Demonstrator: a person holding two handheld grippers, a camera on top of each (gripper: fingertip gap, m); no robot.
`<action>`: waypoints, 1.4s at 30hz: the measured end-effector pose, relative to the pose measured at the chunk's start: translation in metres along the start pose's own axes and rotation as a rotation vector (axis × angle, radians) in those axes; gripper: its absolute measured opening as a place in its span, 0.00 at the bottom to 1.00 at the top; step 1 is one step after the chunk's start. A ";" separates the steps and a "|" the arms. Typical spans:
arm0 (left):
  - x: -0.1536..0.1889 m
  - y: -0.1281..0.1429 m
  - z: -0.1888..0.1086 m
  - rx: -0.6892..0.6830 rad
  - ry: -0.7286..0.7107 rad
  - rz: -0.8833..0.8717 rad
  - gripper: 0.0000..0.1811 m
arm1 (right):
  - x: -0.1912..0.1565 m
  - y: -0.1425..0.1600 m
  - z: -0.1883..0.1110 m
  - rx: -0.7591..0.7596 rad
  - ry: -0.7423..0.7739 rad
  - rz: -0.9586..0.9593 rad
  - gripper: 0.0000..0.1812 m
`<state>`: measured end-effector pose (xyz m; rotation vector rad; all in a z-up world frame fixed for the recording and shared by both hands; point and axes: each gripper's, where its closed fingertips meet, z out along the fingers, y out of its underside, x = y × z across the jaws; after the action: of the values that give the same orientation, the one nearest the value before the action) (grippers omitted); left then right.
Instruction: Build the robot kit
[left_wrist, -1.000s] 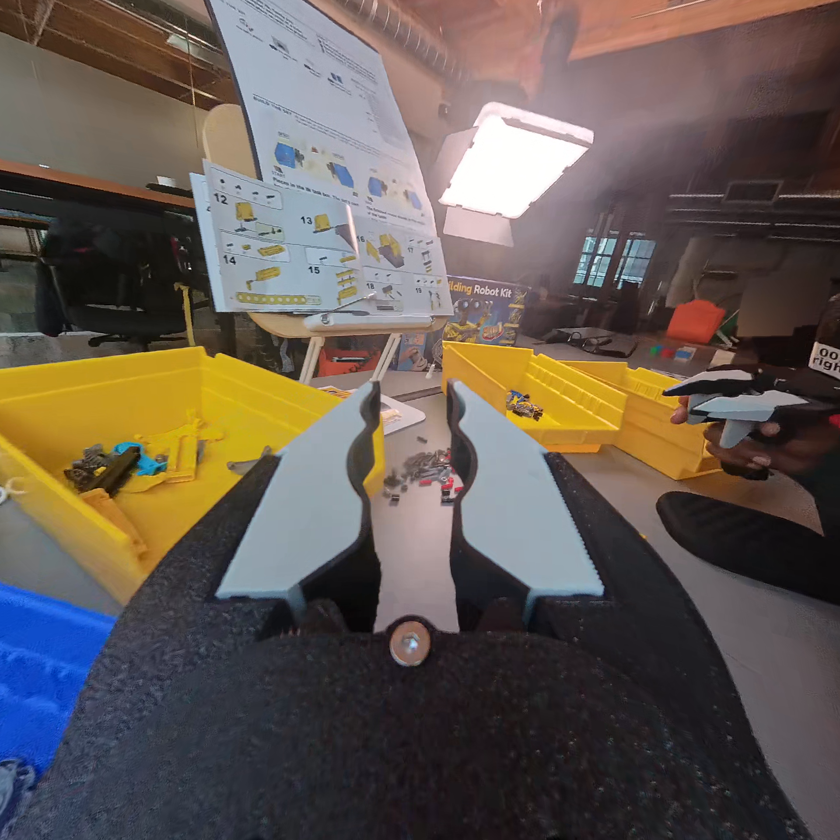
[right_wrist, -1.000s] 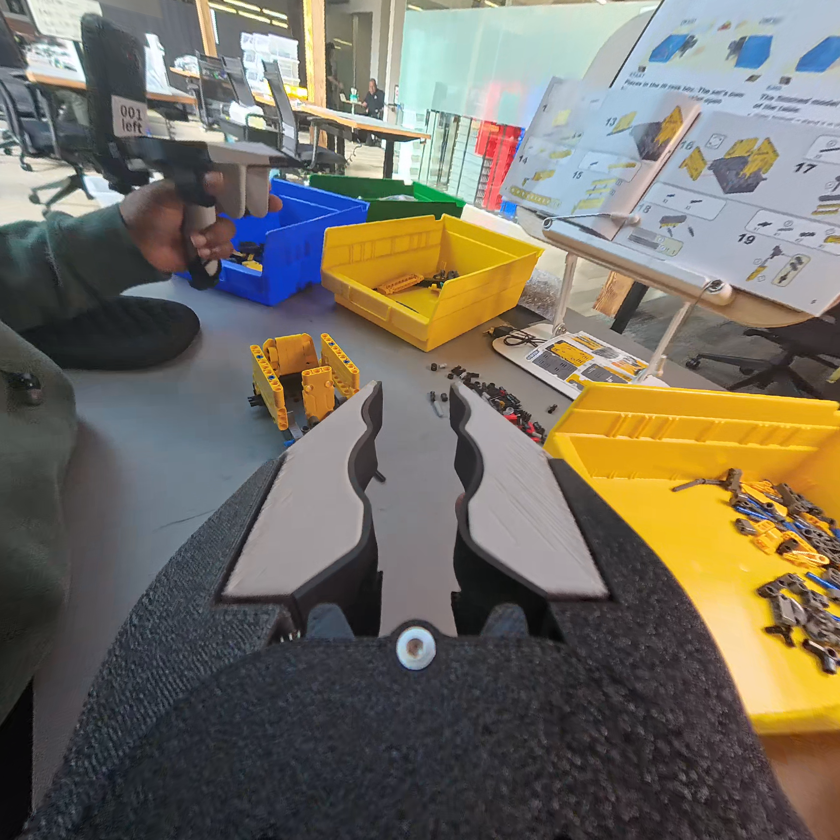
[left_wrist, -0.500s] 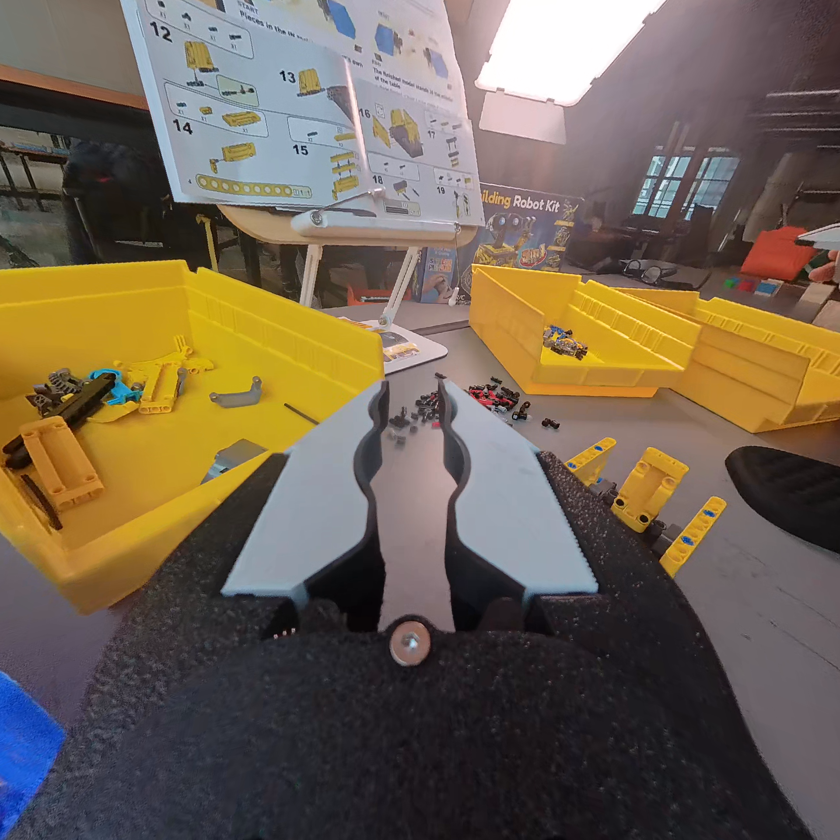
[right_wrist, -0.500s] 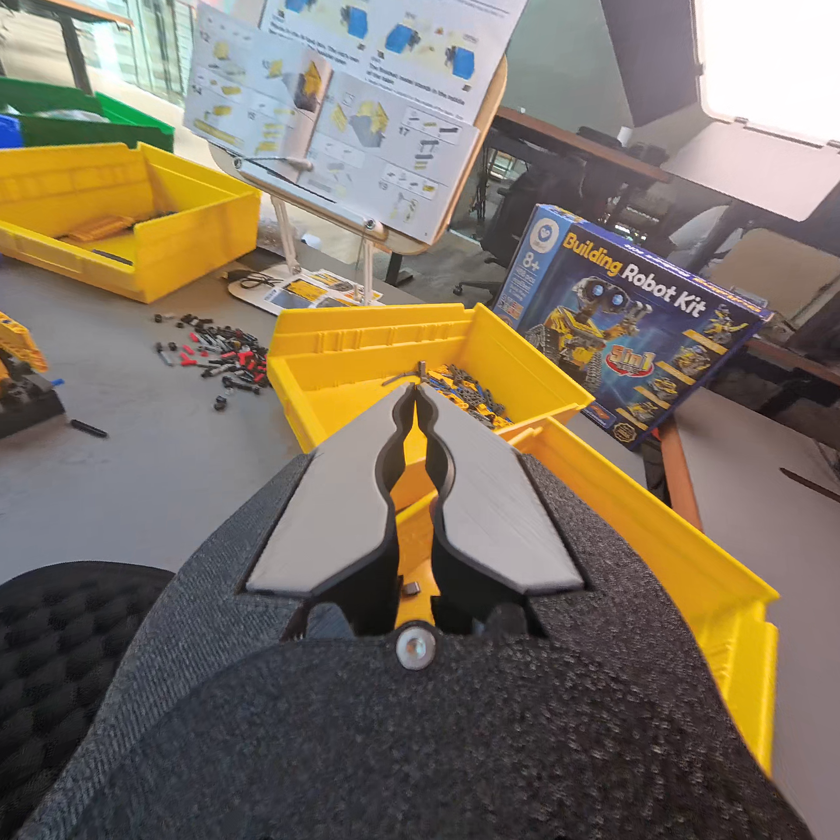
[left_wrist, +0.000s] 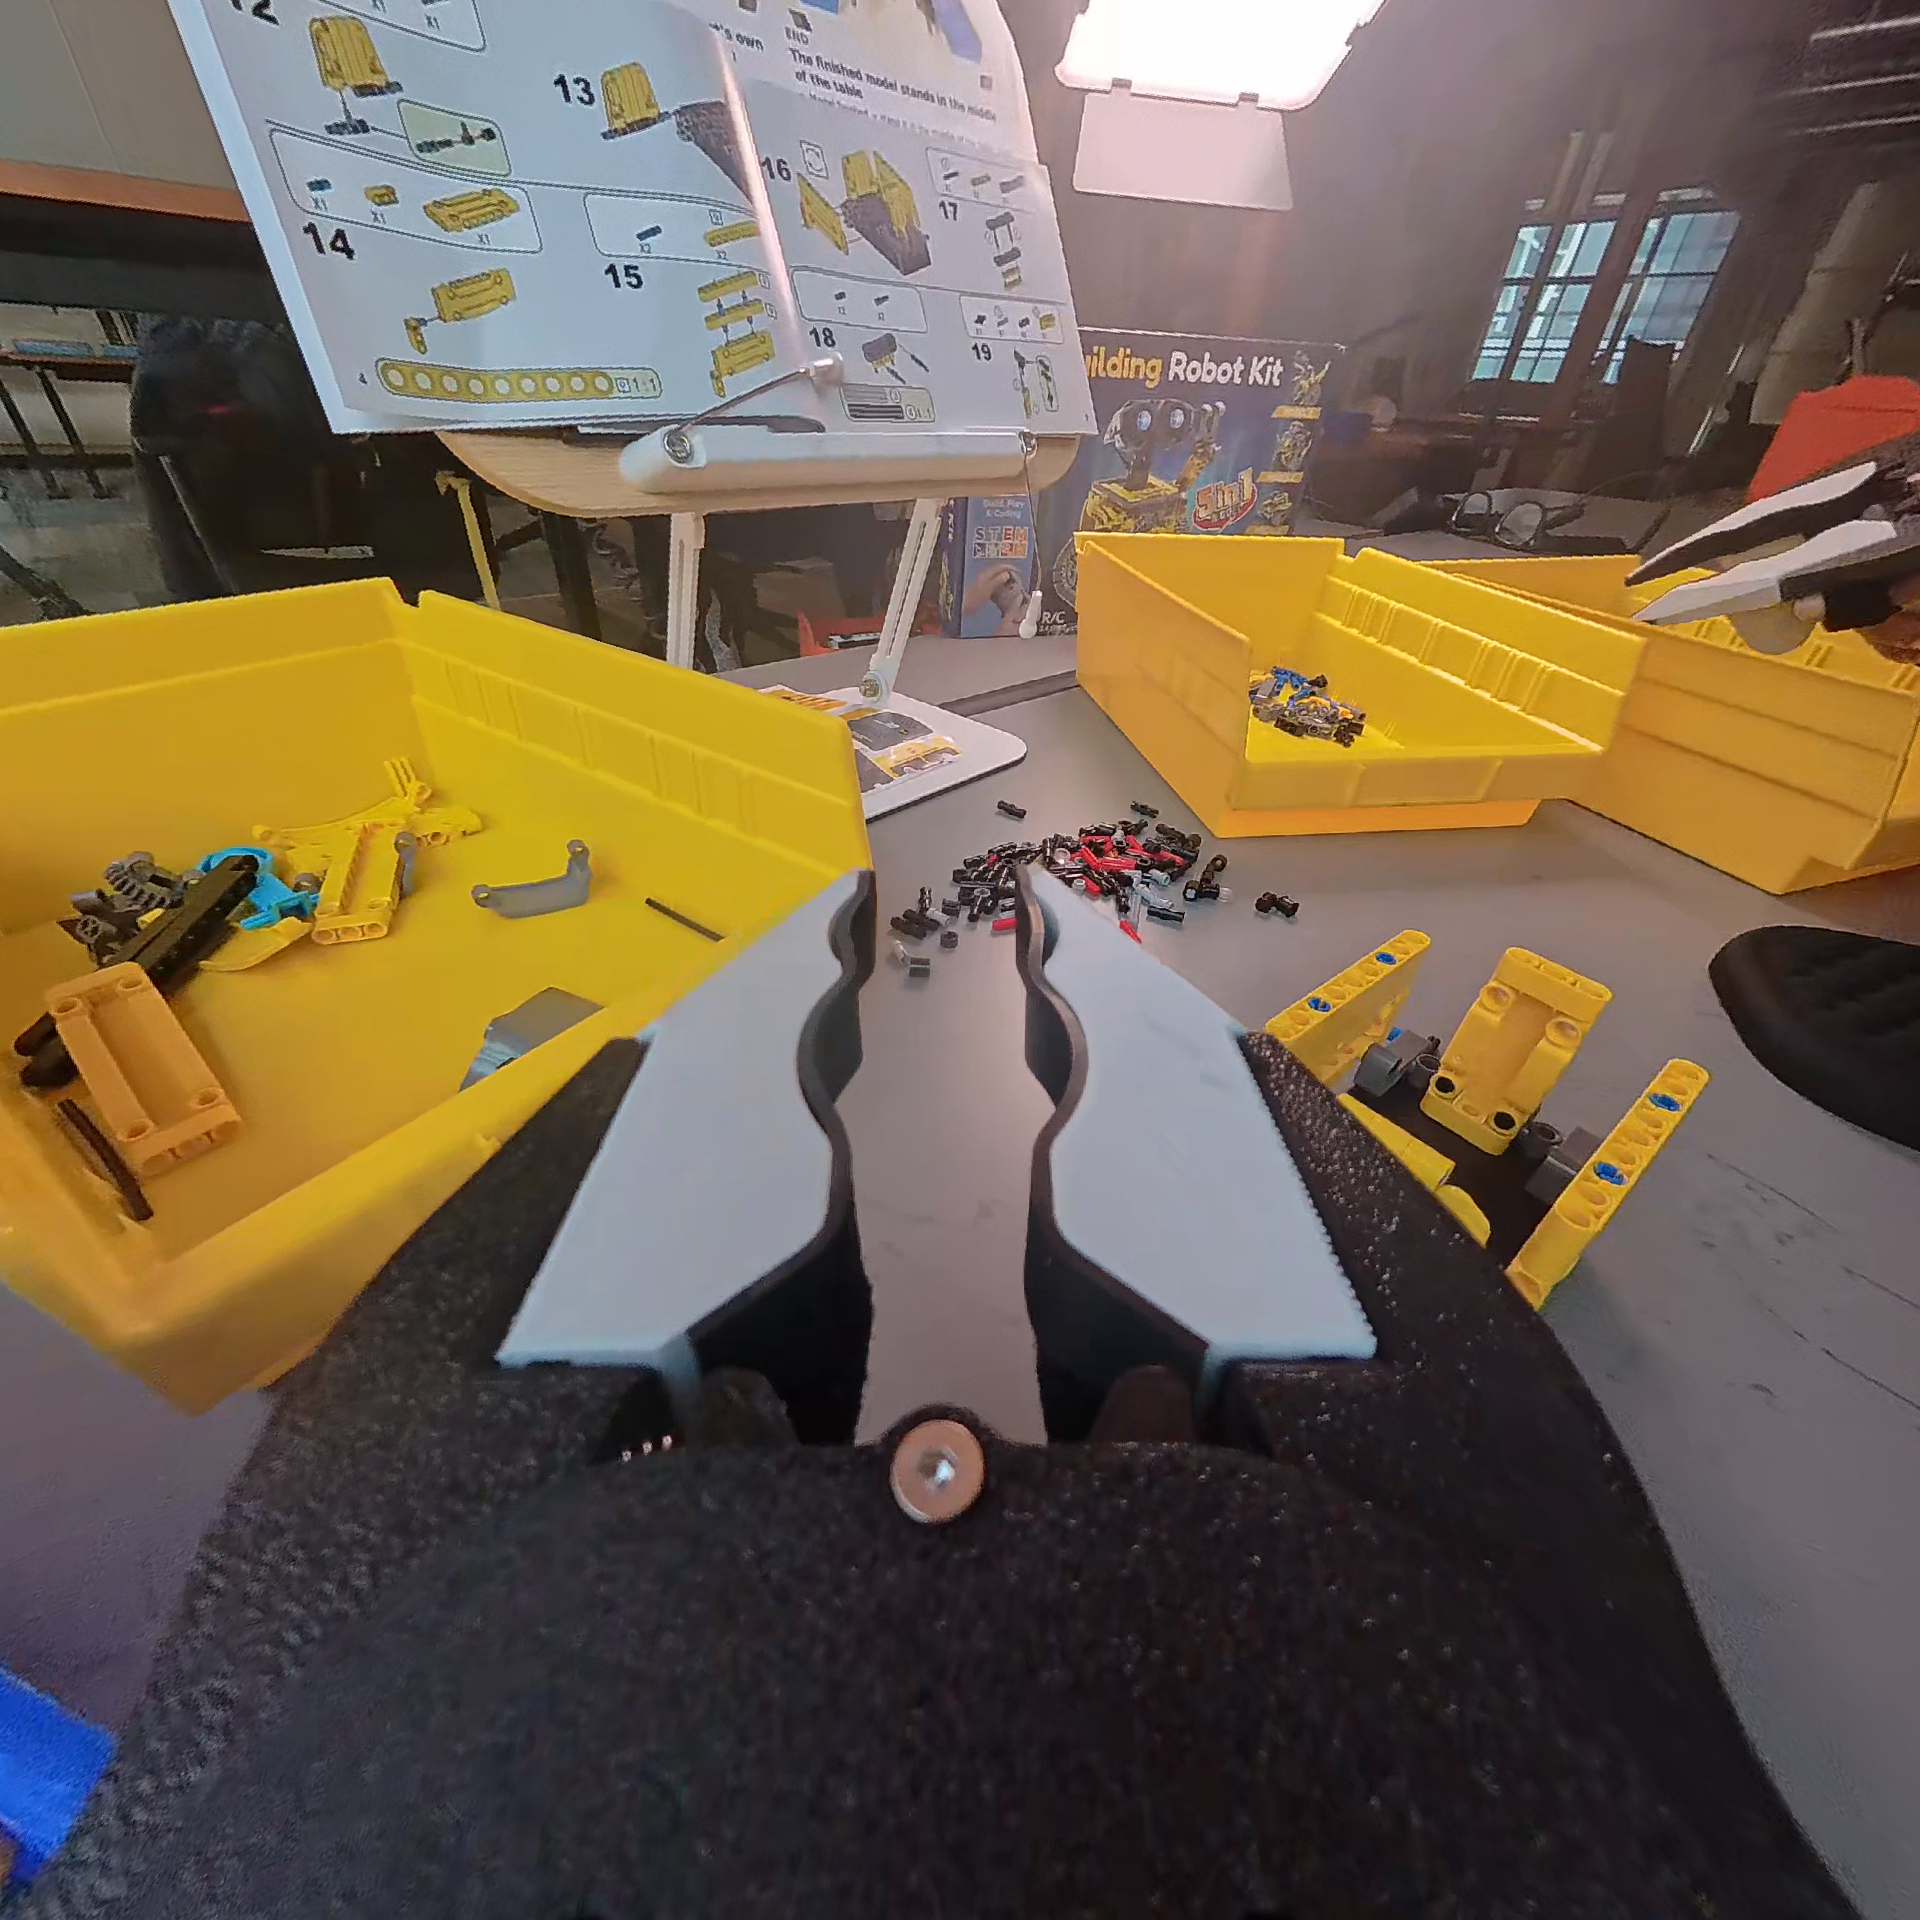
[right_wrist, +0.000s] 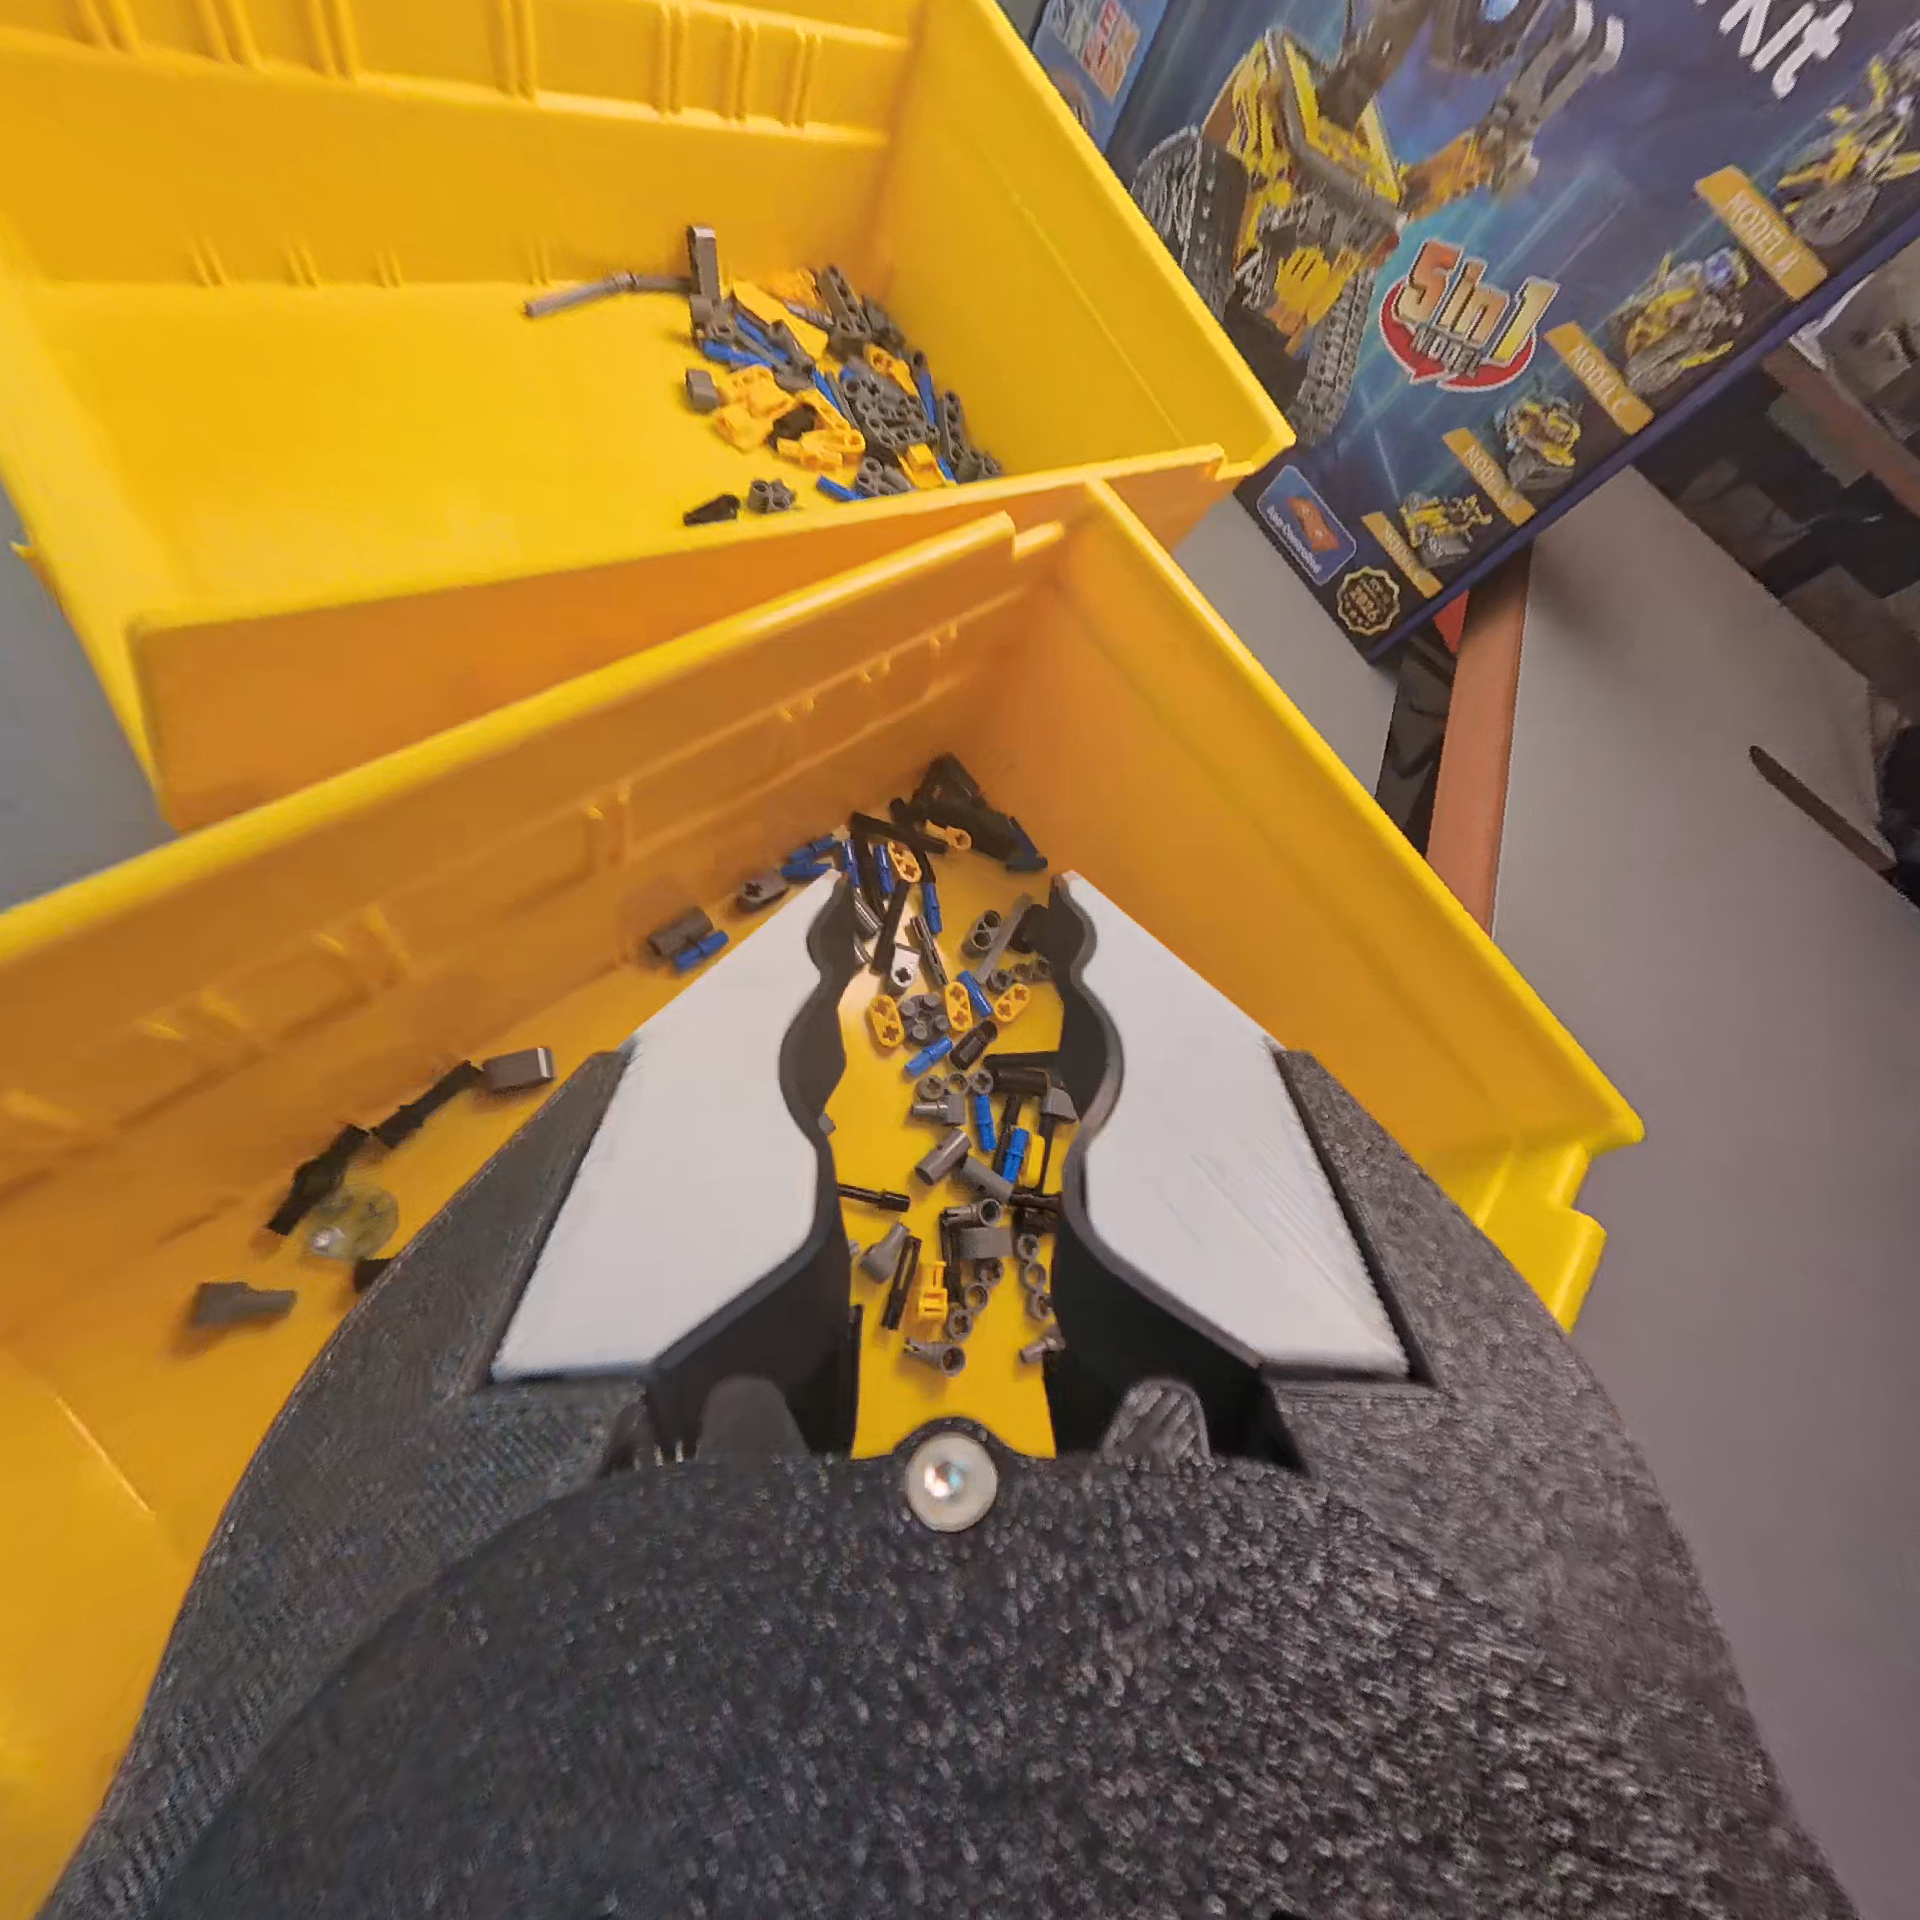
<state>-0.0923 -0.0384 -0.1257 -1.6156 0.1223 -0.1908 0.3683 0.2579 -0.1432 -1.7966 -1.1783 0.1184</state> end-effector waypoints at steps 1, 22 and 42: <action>0.000 0.001 0.000 -0.004 0.000 -0.001 0.12 | 0.003 0.007 0.004 -0.023 0.000 -0.012 0.15; 0.001 0.000 0.001 0.013 0.025 -0.030 0.05 | -0.004 0.045 0.023 -0.275 -0.255 0.033 0.08; -0.006 0.005 0.002 -0.007 0.010 -0.060 0.06 | -0.017 0.056 0.072 -0.391 -0.388 -0.040 0.01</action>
<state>-0.0975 -0.0355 -0.1315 -1.6267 0.0824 -0.2451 0.3582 0.2871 -0.2302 -2.1525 -1.5974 0.2343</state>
